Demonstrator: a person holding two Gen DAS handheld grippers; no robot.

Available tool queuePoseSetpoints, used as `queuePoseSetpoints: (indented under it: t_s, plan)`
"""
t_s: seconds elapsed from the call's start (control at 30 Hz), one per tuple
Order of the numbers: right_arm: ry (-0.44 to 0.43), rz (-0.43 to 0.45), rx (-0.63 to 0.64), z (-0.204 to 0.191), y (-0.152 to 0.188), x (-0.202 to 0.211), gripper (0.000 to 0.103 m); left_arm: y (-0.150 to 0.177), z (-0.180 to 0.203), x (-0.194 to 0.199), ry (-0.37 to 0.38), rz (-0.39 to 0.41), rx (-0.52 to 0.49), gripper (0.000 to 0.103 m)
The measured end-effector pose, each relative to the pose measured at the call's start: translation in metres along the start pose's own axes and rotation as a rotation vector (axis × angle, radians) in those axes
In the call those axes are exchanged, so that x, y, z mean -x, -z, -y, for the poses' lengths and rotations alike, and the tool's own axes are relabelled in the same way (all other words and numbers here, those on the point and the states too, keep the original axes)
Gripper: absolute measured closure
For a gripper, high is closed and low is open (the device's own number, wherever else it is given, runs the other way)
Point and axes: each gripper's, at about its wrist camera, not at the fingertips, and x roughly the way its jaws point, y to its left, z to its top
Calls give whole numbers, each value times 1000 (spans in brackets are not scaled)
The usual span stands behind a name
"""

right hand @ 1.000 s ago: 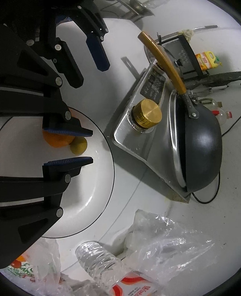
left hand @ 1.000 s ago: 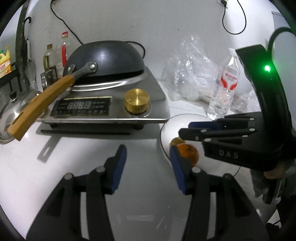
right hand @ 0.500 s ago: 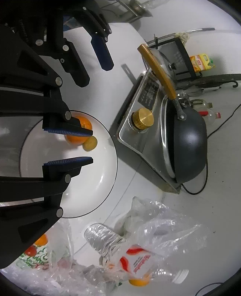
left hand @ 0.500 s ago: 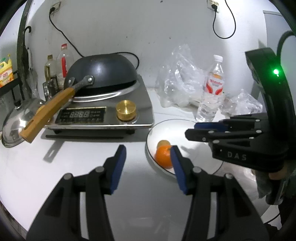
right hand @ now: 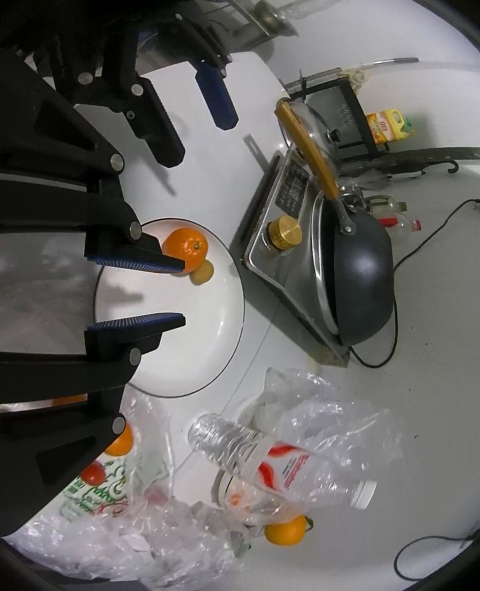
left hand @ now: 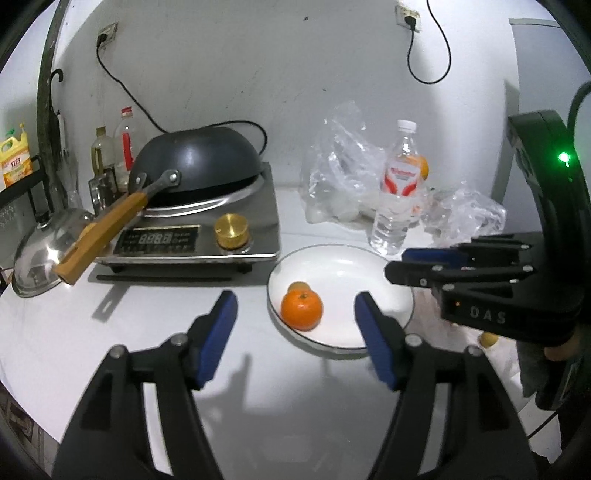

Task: Organize fruits
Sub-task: 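Move both open tools back over the fruit bag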

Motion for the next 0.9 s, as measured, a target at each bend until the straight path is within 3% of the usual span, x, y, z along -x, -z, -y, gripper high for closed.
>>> queuePoseSetpoints:
  t_s: [0.9]
  plan:
    - [34, 41, -78, 62, 53, 59, 79, -1, 89, 4, 45, -24, -75, 35]
